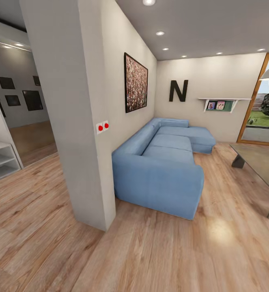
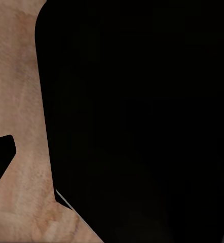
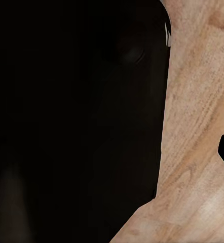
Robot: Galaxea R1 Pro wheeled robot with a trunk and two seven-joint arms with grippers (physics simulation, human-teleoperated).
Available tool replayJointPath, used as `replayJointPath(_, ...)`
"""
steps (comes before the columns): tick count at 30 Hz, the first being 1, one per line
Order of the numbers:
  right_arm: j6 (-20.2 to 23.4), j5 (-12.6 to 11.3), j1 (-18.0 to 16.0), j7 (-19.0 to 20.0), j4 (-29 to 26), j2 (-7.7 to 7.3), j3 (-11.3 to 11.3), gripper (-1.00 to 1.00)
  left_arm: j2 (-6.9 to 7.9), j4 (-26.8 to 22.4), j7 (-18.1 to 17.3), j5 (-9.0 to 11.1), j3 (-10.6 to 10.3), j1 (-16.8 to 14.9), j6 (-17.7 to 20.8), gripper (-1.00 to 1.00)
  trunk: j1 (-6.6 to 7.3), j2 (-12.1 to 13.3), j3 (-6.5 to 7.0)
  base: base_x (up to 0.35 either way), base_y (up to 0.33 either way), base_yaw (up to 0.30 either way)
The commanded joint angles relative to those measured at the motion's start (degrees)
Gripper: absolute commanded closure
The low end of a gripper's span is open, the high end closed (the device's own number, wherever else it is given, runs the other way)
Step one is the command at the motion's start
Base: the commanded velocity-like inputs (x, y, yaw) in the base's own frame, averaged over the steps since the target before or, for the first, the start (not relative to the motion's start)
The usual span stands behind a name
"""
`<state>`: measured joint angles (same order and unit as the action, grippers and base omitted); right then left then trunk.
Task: Put the three can of soda from the living room inside the tash can in the kitchen.
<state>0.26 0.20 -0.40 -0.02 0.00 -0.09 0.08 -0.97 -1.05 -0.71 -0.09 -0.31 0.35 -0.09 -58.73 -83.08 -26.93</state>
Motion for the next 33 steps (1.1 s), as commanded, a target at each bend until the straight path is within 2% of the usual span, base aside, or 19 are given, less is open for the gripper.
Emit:
replayJointPath(1, 0.0, 0.0, 0.0, 0.0, 0.0, 0.0, 0.0, -1.0, 0.0, 0.0, 0.0, 0.0, 0.0, 0.0, 0.0, -1.0, 0.0, 0.0, 0.0, 0.0, 0.0, 0.0)
replayJointPath(8, 0.0, 0.01, -0.01, 0.0, 0.0, 0.0, 0.0, -1.0, 0.0, -0.02, 0.0, 0.0, -0.01, 0.0, 0.0, -1.0, 0.0, 0.0, 0.0, 0.0, 0.0, 0.0)
replayJointPath(20, 0.9, -0.25, -3.97, 3.86, -3.92, -3.87, -0.18, -1.0, 3.87, -3.86, -3.86, 3.84, 0.37, 0.59, 3.85, -1.0, 0.0, 0.0, 0.0, 0.0, 0.0, 0.0)
replayJointPath(21, 0.91, -0.33, -6.27, 24.28, -31.93, -4.73, -0.21, -1.0, 9.09, -50.85, -50.26, 8.43, 0.38, 0.6, 12.92, -1.0, 0.0, 0.0, 0.0, 0.0, 0.0, 0.0)
replayJointPath(24, 0.82, -0.43, -6.38, 24.88, -33.63, -5.73, -0.26, -1.0, 9.47, -52.59, -53.84, 8.64, 0.49, 0.61, 13.44, -1.0, 0.0, 0.0, 0.0, 0.0, 0.0, 0.0)
replayJointPath(29, 0.42, -0.4, -6.45, 24.88, -34.69, -6.43, -0.4, -1.0, 9.72, -53.55, -56.06, 8.77, 0.56, 0.61, 13.76, -1.0, 0.0, 0.0, 0.0, 0.0, 0.0, 0.0)
replayJointPath(33, 0.32, -0.38, -6.46, 24.84, -34.84, -6.55, -0.42, -1.0, 10.06, -53.6, -56.36, 8.78, 0.65, 0.62, 13.79, -1.0, 0.0, 0.0, 0.0, 0.0, 0.0, 0.0)
